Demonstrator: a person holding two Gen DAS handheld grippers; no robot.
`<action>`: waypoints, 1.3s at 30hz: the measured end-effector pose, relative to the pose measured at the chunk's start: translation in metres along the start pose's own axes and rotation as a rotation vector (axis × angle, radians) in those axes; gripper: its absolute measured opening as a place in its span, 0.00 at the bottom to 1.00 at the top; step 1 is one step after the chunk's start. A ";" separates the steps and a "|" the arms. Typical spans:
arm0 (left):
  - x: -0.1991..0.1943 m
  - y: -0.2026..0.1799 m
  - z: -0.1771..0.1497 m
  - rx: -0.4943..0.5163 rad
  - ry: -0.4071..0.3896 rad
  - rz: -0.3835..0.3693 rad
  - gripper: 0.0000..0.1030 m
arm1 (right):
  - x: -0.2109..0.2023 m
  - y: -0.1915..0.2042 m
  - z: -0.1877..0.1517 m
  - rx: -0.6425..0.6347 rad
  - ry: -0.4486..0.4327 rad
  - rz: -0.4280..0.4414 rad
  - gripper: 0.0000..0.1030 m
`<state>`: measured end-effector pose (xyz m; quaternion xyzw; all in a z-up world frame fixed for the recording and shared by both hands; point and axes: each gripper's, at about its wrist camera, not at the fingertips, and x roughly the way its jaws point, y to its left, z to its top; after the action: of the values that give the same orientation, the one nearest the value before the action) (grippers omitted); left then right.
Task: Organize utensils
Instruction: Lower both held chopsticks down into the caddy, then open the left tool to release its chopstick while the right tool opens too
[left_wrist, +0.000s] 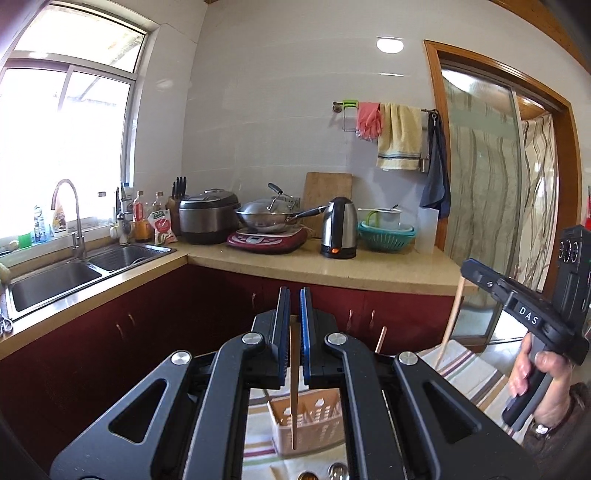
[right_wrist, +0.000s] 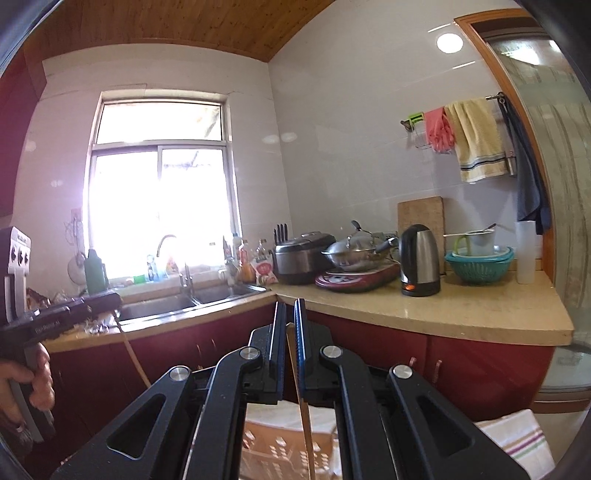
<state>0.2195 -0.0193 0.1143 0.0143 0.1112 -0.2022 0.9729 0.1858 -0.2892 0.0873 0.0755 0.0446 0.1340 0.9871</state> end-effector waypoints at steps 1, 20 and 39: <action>0.007 -0.001 0.001 -0.005 -0.002 -0.002 0.06 | 0.005 0.000 0.001 0.004 -0.005 0.006 0.05; 0.110 0.009 -0.044 0.003 0.088 0.037 0.06 | 0.092 -0.024 -0.065 0.109 0.098 0.002 0.05; 0.139 0.023 -0.079 -0.064 0.179 0.046 0.48 | 0.104 -0.024 -0.087 0.096 0.149 -0.021 0.47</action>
<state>0.3365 -0.0464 0.0057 0.0039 0.2035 -0.1739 0.9635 0.2829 -0.2722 -0.0098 0.1121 0.1250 0.1268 0.9776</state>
